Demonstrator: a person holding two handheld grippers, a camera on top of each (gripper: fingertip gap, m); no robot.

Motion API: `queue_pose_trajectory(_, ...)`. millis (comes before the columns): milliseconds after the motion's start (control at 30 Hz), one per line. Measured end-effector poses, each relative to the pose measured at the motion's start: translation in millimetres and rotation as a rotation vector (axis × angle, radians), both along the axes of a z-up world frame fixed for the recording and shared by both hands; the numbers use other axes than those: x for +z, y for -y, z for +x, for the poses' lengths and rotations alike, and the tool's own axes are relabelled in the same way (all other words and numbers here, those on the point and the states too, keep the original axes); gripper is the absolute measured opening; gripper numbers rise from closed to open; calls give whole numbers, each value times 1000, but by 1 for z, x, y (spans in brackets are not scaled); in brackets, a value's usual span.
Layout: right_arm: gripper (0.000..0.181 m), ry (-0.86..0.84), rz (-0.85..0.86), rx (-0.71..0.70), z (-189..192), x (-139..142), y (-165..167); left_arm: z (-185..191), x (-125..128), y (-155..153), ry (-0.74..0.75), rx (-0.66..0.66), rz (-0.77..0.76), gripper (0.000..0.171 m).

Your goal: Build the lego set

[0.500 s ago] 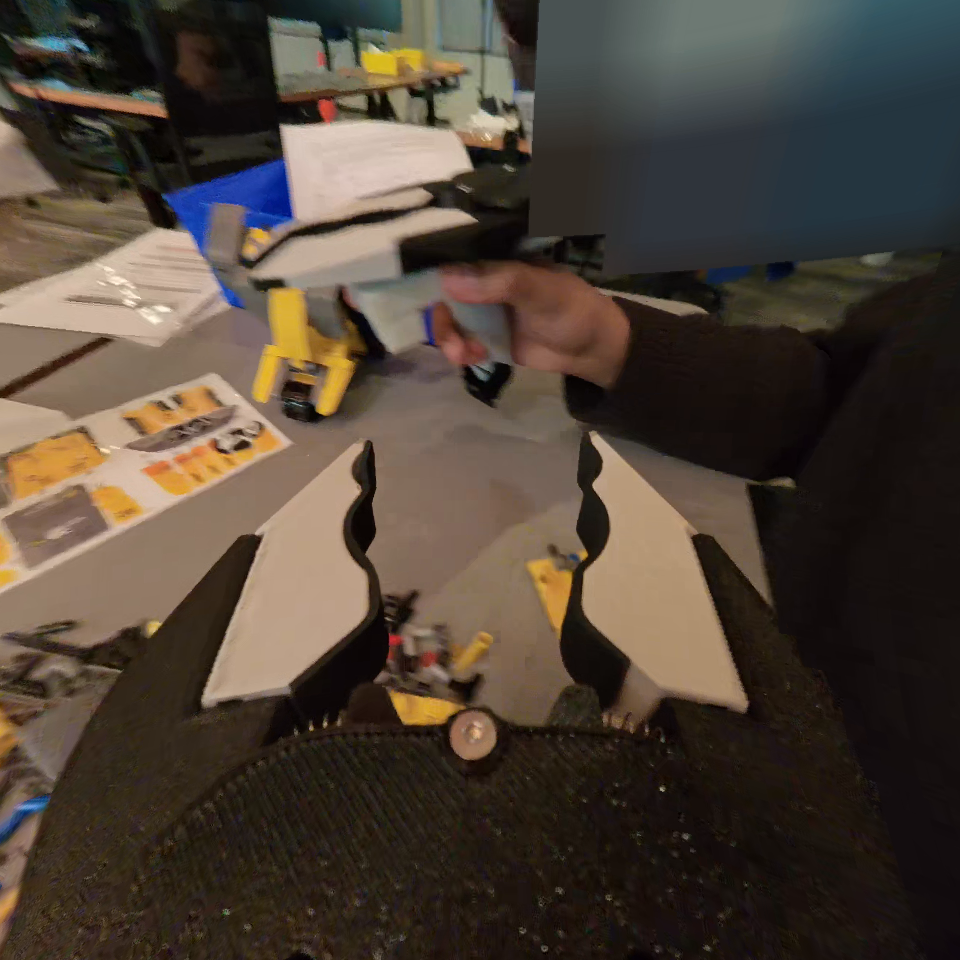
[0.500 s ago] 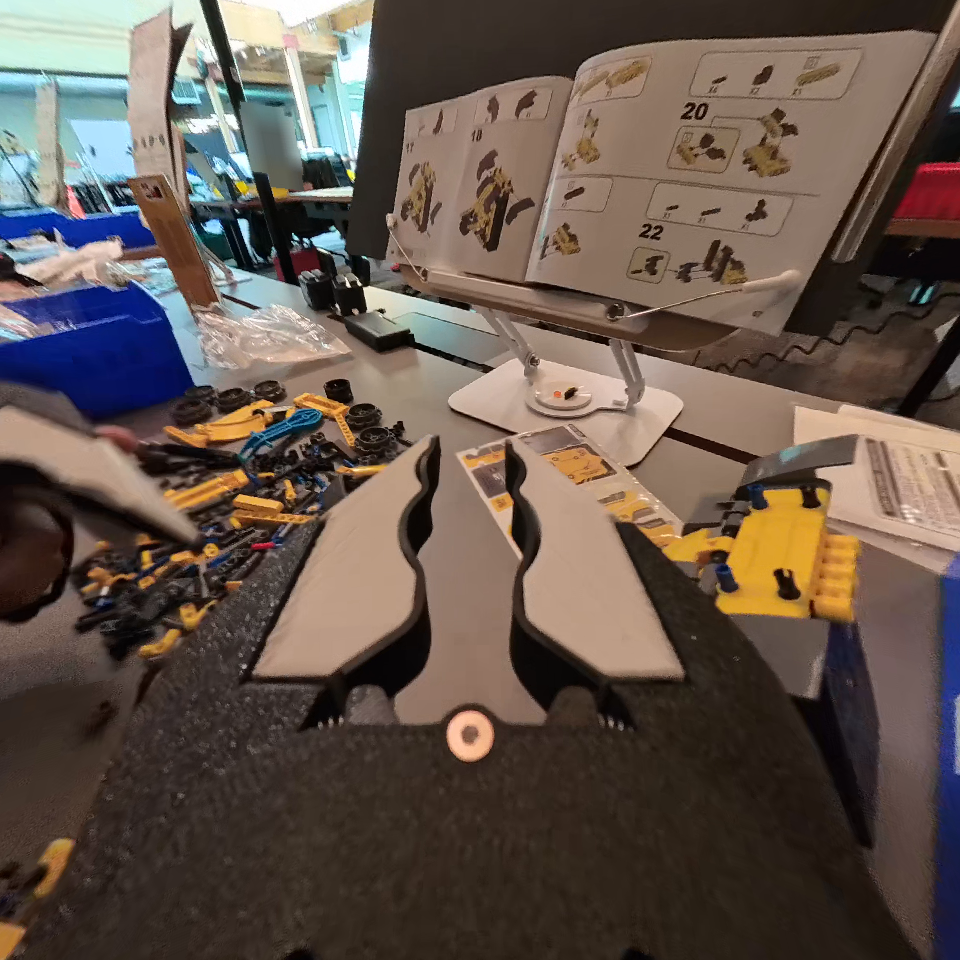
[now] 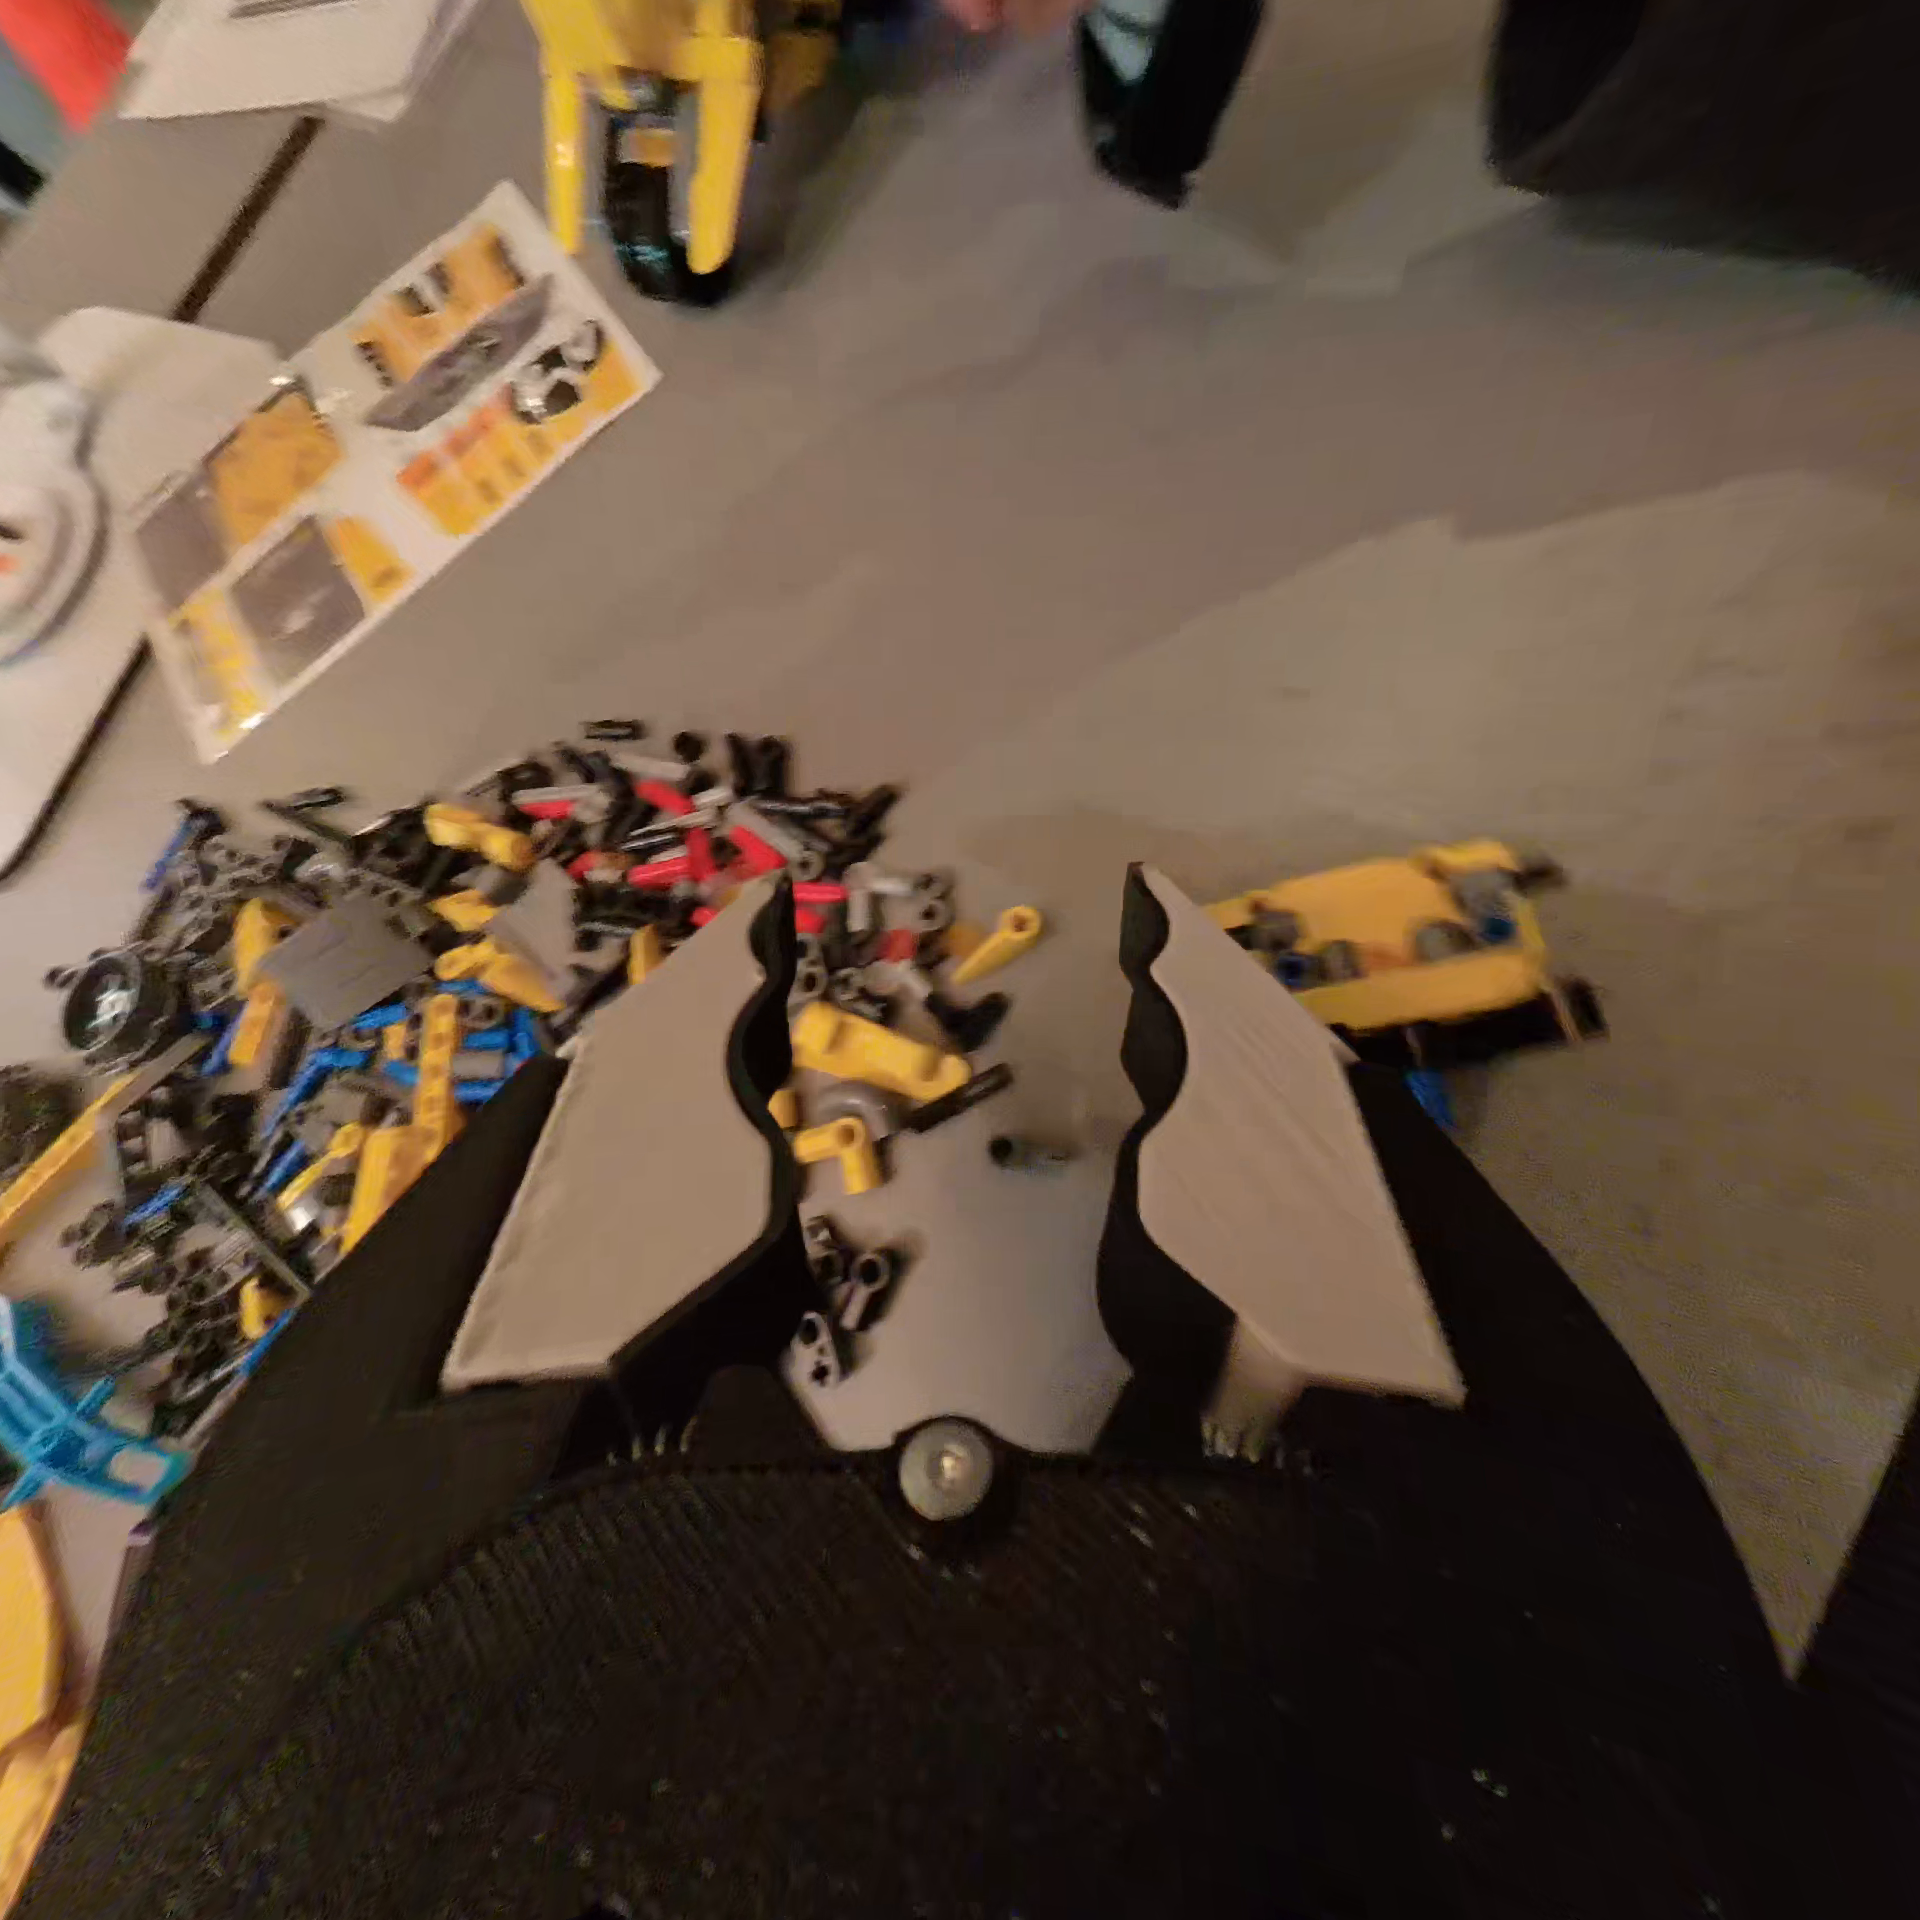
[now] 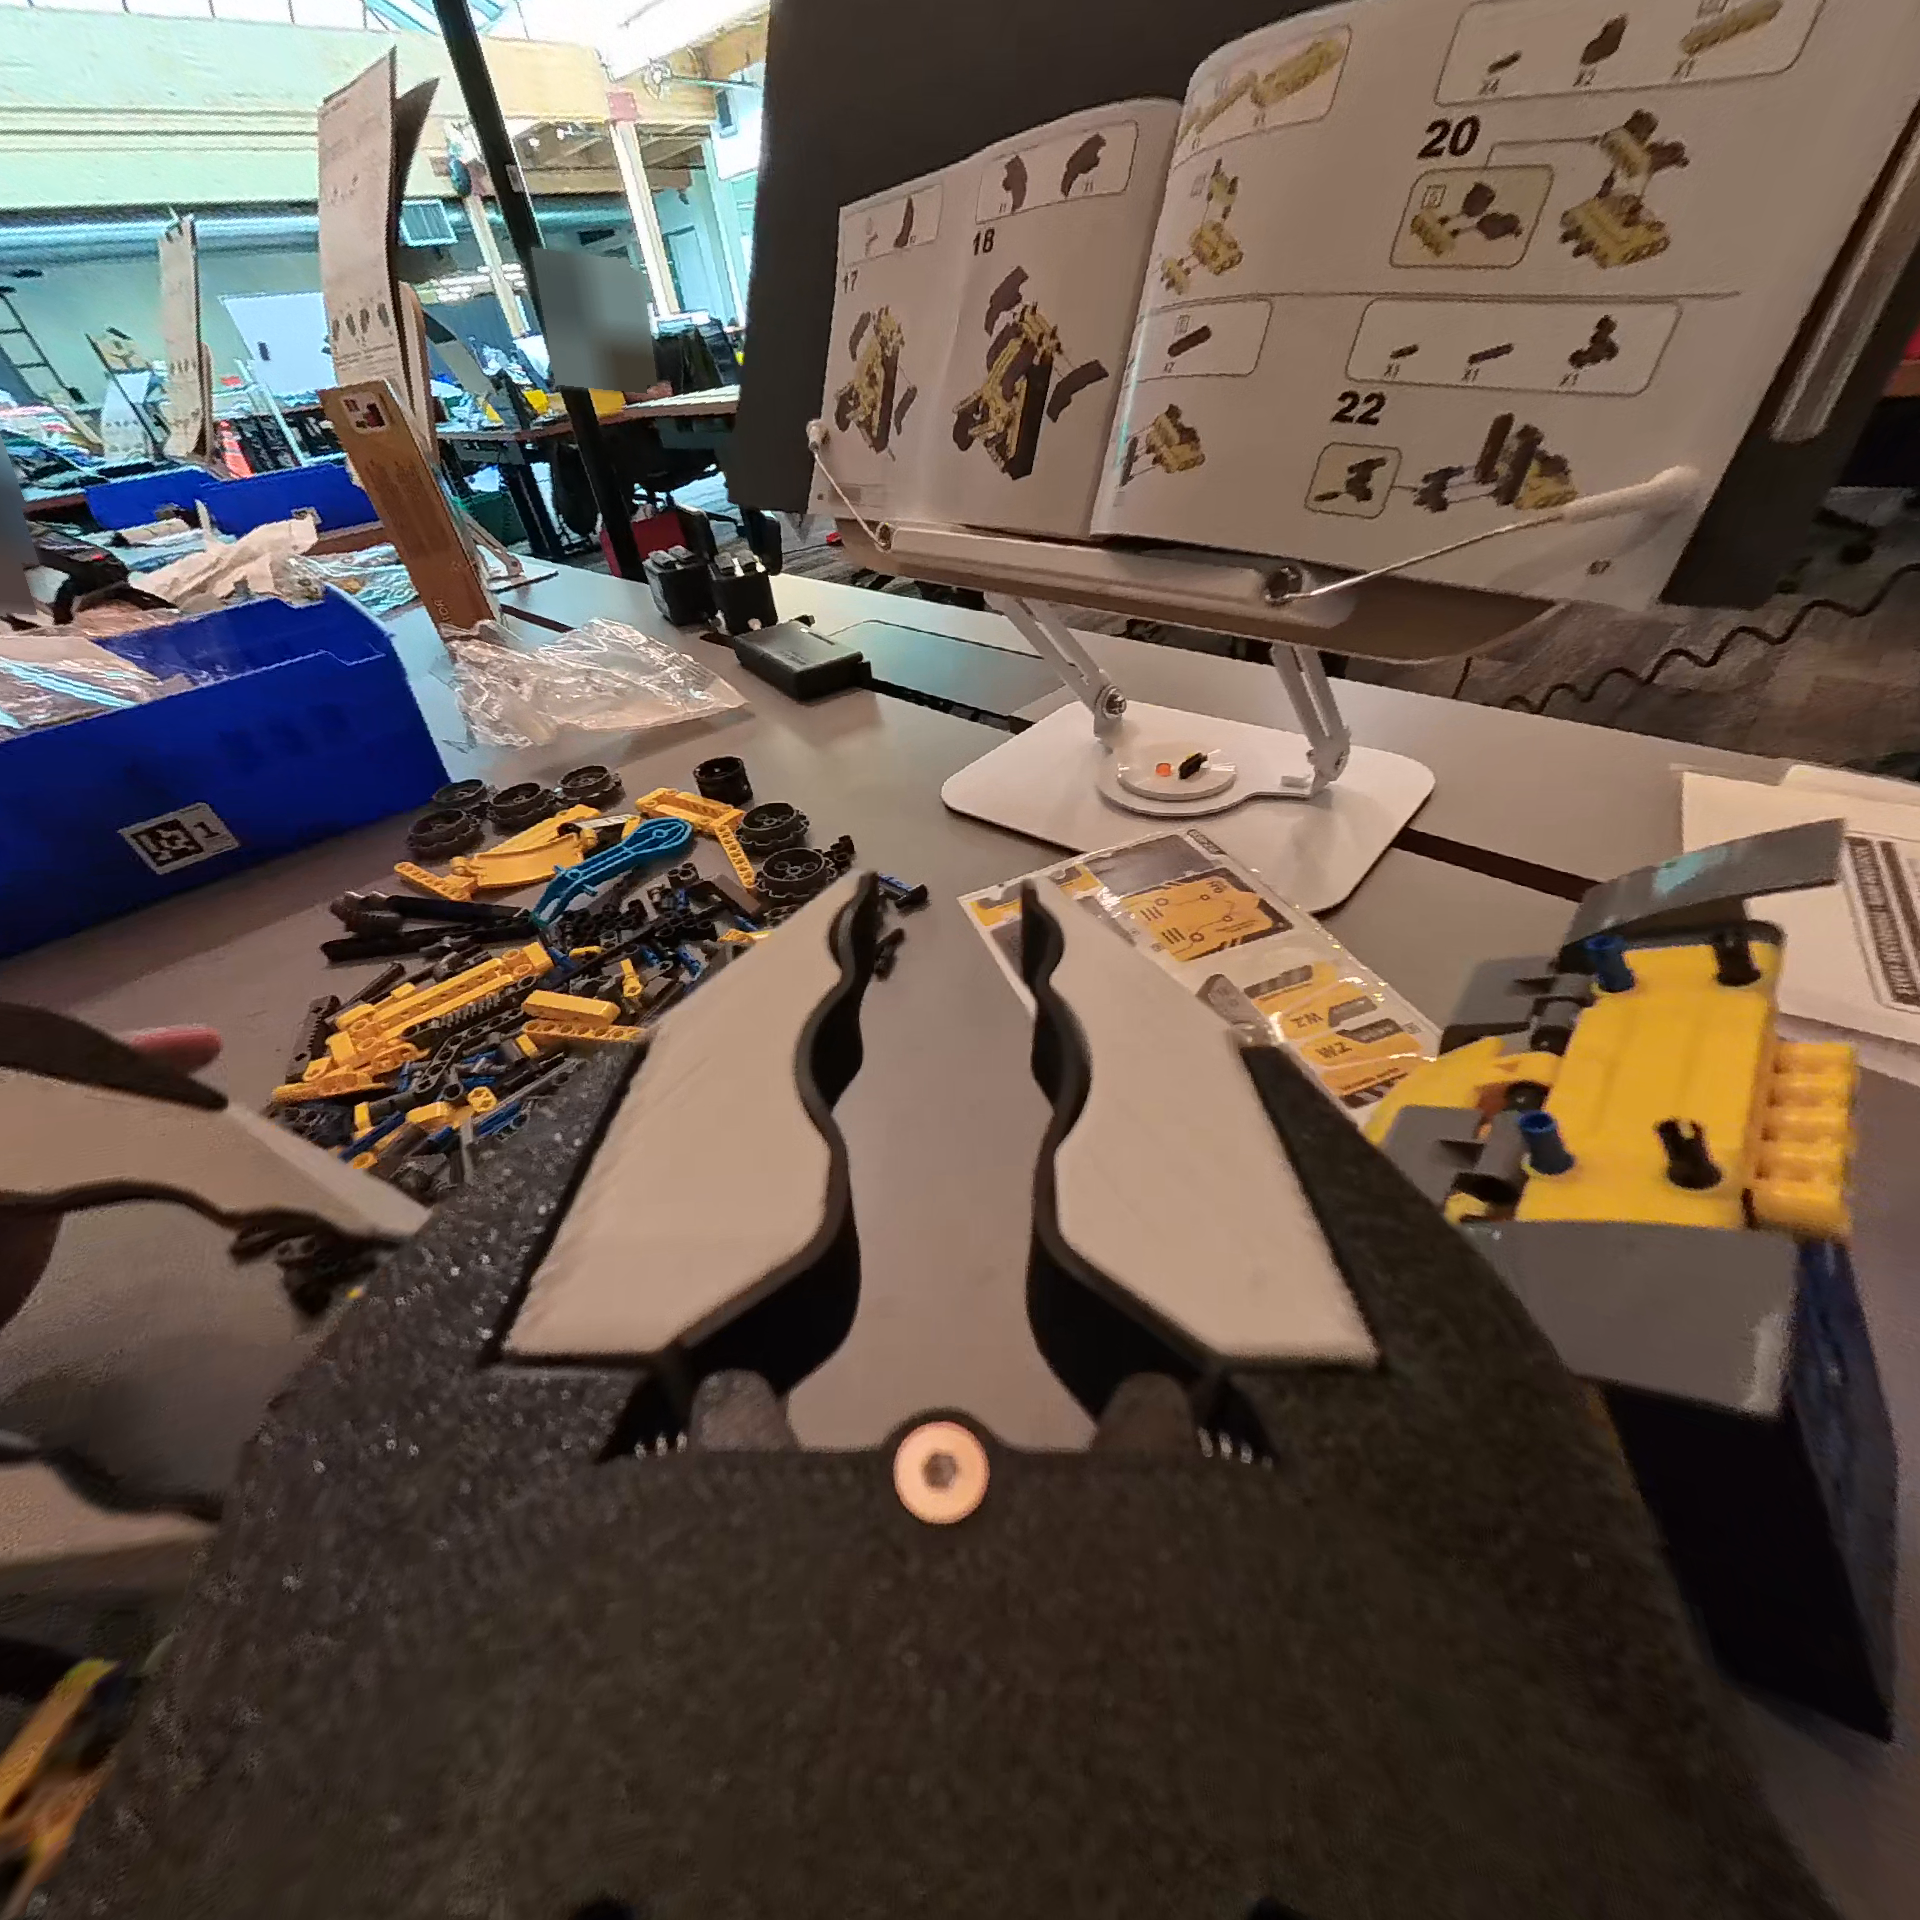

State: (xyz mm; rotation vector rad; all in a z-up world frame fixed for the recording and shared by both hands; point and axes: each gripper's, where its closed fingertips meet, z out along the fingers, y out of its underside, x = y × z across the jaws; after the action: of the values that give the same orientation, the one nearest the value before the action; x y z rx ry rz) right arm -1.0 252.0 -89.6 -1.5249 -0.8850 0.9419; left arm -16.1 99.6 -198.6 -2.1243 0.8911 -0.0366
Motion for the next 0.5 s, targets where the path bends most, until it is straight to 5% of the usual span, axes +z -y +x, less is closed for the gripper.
queue_pose_trajectory(267,27,-26,4,-13,5,7,-2,-5,12,7,136,-6,-73,55)
queue_pose_trajectory(500,27,-63,4,7,6,17,4,10,3,71,286,-158,-272,64)
